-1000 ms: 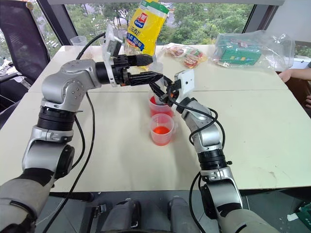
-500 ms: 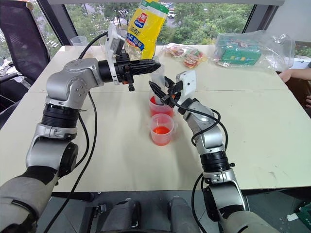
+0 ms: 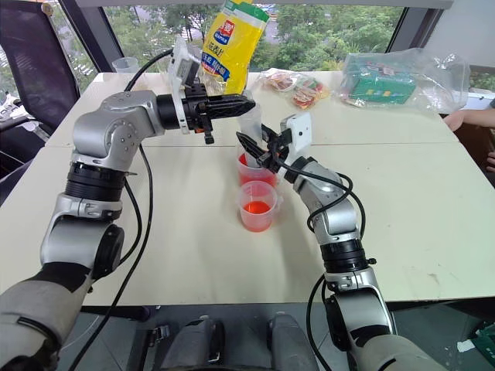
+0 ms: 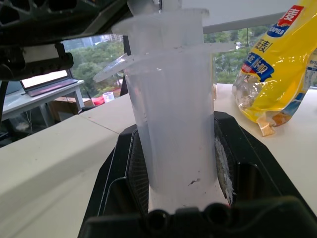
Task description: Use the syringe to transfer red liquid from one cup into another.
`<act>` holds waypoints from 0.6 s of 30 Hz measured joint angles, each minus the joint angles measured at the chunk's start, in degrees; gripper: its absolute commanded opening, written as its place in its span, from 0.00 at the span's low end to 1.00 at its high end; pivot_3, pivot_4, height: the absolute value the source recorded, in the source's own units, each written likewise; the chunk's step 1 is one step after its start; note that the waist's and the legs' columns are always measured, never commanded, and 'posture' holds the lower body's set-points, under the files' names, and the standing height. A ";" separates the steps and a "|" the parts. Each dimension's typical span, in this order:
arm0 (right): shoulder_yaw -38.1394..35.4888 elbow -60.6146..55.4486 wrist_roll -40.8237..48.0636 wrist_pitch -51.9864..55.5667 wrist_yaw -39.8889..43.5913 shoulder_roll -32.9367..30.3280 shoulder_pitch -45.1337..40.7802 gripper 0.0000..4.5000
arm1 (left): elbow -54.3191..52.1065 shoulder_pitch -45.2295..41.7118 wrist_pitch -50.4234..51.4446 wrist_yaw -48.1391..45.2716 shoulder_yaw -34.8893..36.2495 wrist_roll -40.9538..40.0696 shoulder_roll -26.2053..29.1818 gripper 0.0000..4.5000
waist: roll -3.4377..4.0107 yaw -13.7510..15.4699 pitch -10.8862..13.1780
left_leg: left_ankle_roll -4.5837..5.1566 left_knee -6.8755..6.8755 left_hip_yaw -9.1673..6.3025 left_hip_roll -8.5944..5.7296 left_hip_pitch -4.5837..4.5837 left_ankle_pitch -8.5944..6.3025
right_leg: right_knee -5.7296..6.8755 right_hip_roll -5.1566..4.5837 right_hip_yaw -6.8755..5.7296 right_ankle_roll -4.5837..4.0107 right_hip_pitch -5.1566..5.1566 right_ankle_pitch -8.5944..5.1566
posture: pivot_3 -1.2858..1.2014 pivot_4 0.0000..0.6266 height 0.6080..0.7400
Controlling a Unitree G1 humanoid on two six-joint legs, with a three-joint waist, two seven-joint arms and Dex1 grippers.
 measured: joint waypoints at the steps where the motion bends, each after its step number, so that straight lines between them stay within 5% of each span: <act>1: -0.07 0.06 0.12 0.00 -0.01 0.00 -0.06 0.31 | 0.20 -0.34 0.00 -0.05 0.00 0.01 0.04 0.02 | 0.00 0.00 0.00 | 0.00 0.00 0.00 0.00 0.00 0.00 | 0.00 0.00 0.00 0.00 0.00 0.00 | 0.52 0.24 1.00; 18: -0.07 0.25 0.20 0.27 0.00 -0.34 -0.05 0.31 | 1.07 -1.78 -0.15 -0.04 0.05 0.10 0.20 0.02 | 0.00 0.00 0.00 | 0.00 0.00 0.00 0.00 0.00 0.00 | 0.00 0.00 0.00 0.00 0.00 0.00 | 0.52 0.24 1.00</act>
